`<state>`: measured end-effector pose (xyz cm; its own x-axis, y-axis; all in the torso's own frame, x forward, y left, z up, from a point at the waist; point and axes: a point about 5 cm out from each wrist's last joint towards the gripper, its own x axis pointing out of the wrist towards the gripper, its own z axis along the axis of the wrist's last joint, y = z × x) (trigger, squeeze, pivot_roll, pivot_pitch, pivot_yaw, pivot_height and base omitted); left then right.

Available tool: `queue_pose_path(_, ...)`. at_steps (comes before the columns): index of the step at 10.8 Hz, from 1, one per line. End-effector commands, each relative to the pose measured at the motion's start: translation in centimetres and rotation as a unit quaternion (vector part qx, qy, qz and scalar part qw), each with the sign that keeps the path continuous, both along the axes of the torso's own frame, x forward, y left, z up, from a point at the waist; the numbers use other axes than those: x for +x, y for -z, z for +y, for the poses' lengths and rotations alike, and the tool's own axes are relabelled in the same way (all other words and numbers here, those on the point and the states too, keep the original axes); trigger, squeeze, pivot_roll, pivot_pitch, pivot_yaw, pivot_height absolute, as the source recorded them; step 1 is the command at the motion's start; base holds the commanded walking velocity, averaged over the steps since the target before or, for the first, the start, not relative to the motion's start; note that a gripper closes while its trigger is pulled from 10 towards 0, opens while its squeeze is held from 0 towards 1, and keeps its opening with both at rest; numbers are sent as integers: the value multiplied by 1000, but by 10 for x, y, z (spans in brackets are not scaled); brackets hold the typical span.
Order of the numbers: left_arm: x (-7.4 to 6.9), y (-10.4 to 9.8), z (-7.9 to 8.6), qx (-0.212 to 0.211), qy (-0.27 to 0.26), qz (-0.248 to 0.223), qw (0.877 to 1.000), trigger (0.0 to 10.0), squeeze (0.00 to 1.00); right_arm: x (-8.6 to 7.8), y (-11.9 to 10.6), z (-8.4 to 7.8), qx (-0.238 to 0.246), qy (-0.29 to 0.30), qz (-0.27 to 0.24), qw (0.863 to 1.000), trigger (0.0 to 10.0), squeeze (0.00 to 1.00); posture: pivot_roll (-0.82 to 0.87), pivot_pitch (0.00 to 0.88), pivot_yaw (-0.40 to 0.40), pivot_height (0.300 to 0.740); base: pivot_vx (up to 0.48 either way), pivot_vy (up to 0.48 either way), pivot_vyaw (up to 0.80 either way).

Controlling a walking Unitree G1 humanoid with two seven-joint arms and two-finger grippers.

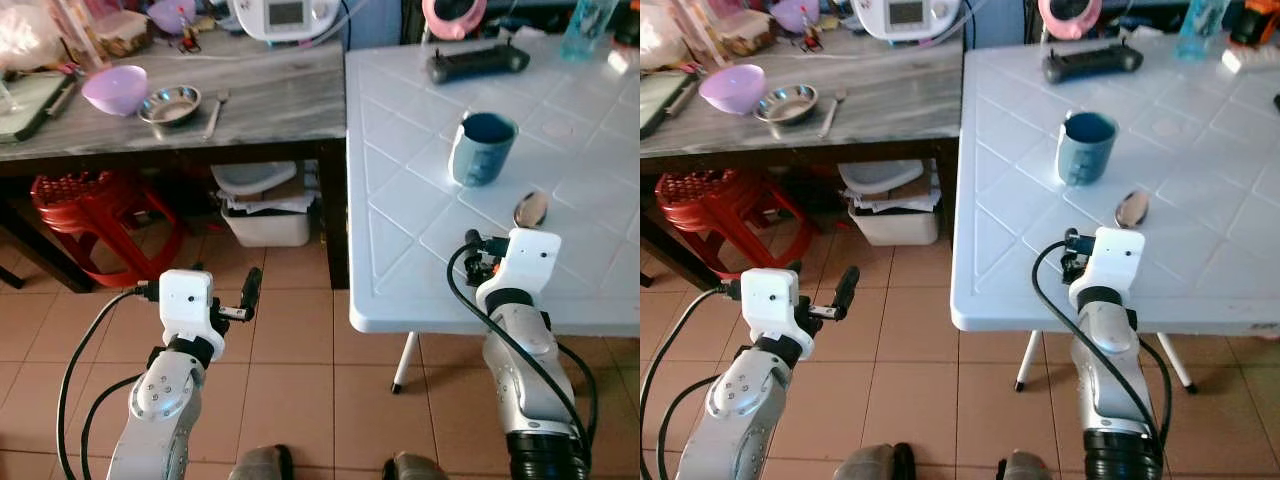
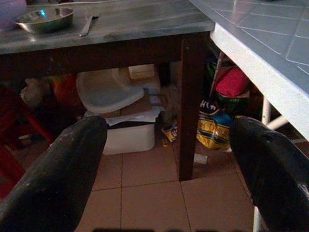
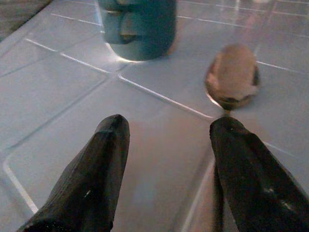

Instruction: Setting the table

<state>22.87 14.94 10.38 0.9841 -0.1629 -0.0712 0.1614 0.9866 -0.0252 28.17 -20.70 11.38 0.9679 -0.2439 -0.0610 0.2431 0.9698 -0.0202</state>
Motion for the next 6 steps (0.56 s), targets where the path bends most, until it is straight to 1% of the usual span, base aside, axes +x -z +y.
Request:
queue_pose_path(1, -3, -2, 4, 6, 2, 2, 1000, 10000, 0, 0, 2, -1, 2, 7, 11, 1000, 10000, 0, 29, 159, 126, 740, 0, 0, 0)
queue_pose_path(2, -3, -2, 4, 10, 1, 5, 1000, 10000, 0, -1, 3, -6, -5, 16, 18, 1000, 10000, 0, 31, 167, 128, 740, 0, 0, 0)
queue_pose_path(4, -5, -3, 5, 13, 1, 8, 1000, 10000, 0, -3, 5, -14, 0, 34, 33, 999, 10000, 0, 30, 183, 132, 740, 0, 0, 0)
queue_pose_path(5, -5, -3, 5, 14, 1, 10, 1000, 10000, 0, -3, 5, -15, -1, 34, 34, 999, 10000, 0, 30, 184, 132, 740, 0, 0, 0)
queue_pose_path(6, -5, -4, 5, 15, 3, 11, 1000, 10000, 0, -3, 9, -19, 3, 39, 60, 997, 10000, 0, 30, 192, 132, 740, 0, 0, 0)
